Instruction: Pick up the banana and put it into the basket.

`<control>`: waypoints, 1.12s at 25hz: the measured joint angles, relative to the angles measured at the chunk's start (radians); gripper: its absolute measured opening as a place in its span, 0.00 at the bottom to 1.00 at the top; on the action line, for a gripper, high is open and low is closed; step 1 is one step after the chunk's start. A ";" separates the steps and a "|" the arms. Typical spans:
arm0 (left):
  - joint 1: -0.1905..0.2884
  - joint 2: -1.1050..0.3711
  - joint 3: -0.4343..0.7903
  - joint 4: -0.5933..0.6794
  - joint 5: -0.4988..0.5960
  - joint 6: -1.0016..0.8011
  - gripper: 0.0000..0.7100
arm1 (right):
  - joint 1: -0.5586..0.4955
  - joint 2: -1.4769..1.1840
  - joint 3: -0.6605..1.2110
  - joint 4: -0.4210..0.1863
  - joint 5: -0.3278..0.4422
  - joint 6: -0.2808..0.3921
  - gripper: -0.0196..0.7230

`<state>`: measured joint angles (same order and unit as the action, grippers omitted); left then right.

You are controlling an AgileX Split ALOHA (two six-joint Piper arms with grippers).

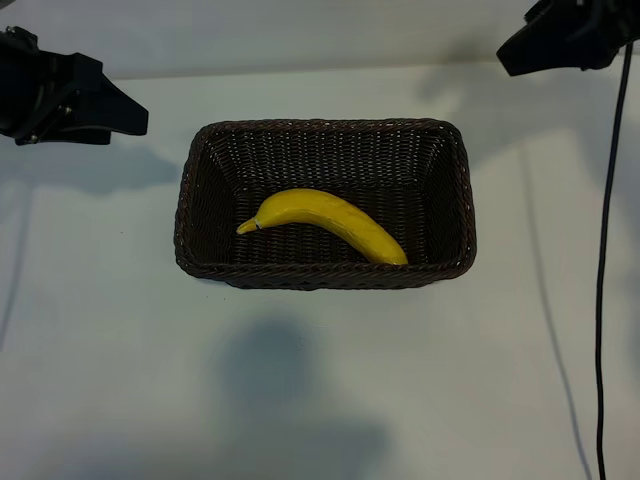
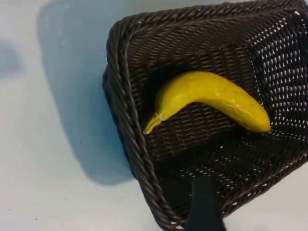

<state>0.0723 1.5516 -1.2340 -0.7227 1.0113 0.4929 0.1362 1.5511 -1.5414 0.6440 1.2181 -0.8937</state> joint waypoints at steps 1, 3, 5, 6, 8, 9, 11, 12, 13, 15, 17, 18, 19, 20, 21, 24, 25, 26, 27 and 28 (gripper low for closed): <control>0.000 0.000 0.000 0.000 -0.001 0.000 0.77 | 0.000 0.000 0.009 -0.002 0.000 -0.007 0.73; 0.000 0.000 0.000 0.000 -0.003 0.000 0.77 | 0.000 -0.001 0.043 -0.003 -0.001 -0.015 0.73; 0.000 0.000 0.000 0.000 -0.004 0.000 0.77 | 0.000 -0.001 0.095 -0.009 -0.001 -0.028 0.73; 0.000 0.000 0.000 0.000 -0.004 0.000 0.77 | 0.000 -0.001 0.115 -0.011 -0.001 -0.033 0.73; 0.000 0.000 0.000 0.000 -0.005 0.000 0.77 | 0.000 -0.001 0.141 -0.012 -0.002 -0.035 0.73; 0.000 0.000 0.000 0.000 -0.008 0.002 0.77 | 0.000 -0.001 0.146 -0.010 -0.003 -0.035 0.73; 0.000 0.000 0.000 0.000 -0.018 0.002 0.77 | 0.000 -0.001 0.145 -0.009 -0.004 -0.038 0.73; 0.000 0.000 0.000 0.000 -0.023 0.002 0.77 | 0.000 -0.001 0.145 -0.006 -0.004 -0.038 0.73; 0.000 0.000 0.000 0.000 -0.023 0.002 0.77 | 0.000 -0.001 0.145 -0.003 -0.004 -0.038 0.73; 0.000 0.000 0.000 0.000 -0.027 0.002 0.77 | 0.000 -0.001 0.145 0.001 -0.003 -0.038 0.73; 0.000 0.000 0.000 0.000 -0.028 0.002 0.77 | 0.001 -0.001 0.145 0.005 -0.003 -0.038 0.73; 0.000 0.000 0.000 0.000 -0.028 0.002 0.77 | 0.001 -0.001 0.145 0.005 -0.003 -0.038 0.73; 0.000 0.000 0.000 0.000 -0.025 0.002 0.77 | 0.001 -0.001 0.145 0.006 -0.003 -0.038 0.73; 0.000 0.000 0.000 0.000 -0.024 0.002 0.77 | 0.001 -0.001 0.145 0.007 -0.003 -0.038 0.73; 0.000 0.000 0.000 0.000 -0.022 0.002 0.77 | 0.001 -0.001 0.145 0.007 -0.003 -0.038 0.73; 0.000 0.000 0.000 0.000 -0.025 0.002 0.77 | 0.001 -0.001 0.145 0.007 -0.003 -0.038 0.73; 0.000 0.000 0.000 0.000 -0.026 0.002 0.77 | 0.001 -0.001 0.145 0.008 -0.003 -0.038 0.73; 0.000 0.000 0.000 0.000 -0.027 0.002 0.77 | 0.001 -0.001 0.145 0.008 -0.004 -0.038 0.73; 0.000 0.000 0.000 0.000 -0.028 0.002 0.77 | 0.001 -0.001 0.145 0.008 -0.006 -0.038 0.73; 0.000 0.000 0.000 0.000 -0.028 0.002 0.77 | 0.001 -0.001 0.145 0.008 -0.009 -0.038 0.73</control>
<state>0.0723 1.5516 -1.2340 -0.7227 0.9834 0.4952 0.1373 1.5497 -1.3961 0.6519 1.2093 -0.9313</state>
